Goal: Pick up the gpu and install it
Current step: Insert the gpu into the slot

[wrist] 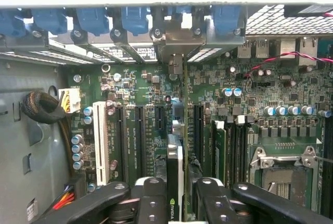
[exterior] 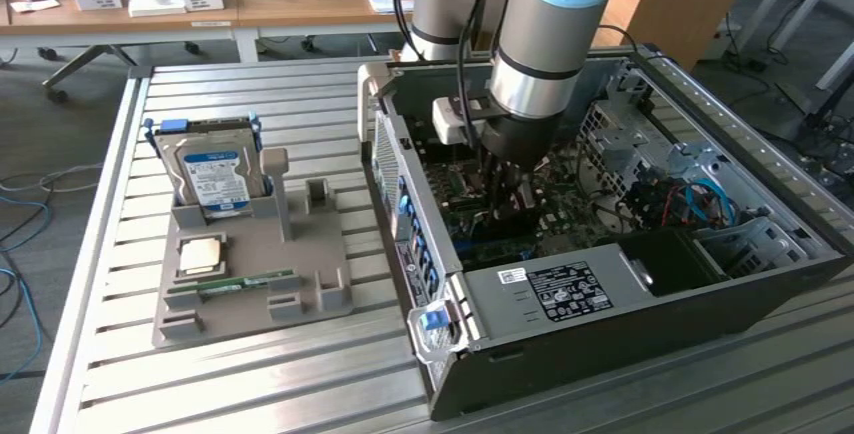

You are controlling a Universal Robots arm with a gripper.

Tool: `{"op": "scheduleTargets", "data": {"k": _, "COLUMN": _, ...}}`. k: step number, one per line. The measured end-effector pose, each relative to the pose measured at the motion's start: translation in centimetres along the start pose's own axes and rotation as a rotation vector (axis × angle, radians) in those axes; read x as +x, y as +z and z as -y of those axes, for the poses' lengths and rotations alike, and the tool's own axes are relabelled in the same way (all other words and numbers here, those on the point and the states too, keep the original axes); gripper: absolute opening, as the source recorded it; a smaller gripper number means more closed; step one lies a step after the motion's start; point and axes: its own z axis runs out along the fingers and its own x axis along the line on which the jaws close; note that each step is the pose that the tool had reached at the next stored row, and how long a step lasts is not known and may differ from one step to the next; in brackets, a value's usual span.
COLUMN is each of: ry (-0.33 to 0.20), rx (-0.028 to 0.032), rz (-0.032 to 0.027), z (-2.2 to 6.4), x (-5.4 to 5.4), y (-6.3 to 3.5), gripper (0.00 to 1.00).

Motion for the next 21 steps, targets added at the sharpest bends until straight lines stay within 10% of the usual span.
{"op": "scheduleTargets", "data": {"k": 7, "ry": -0.001, "rx": 0.0004, "rz": -0.0009, "z": 0.03, "x": 0.0, "y": -0.03, "gripper": 0.51}}
{"op": "scheduleTargets", "data": {"k": 21, "ry": 0.0, "rx": 0.0004, "rz": -0.001, "z": 0.09, "x": 0.0, "y": -2.98, "gripper": 0.51}}
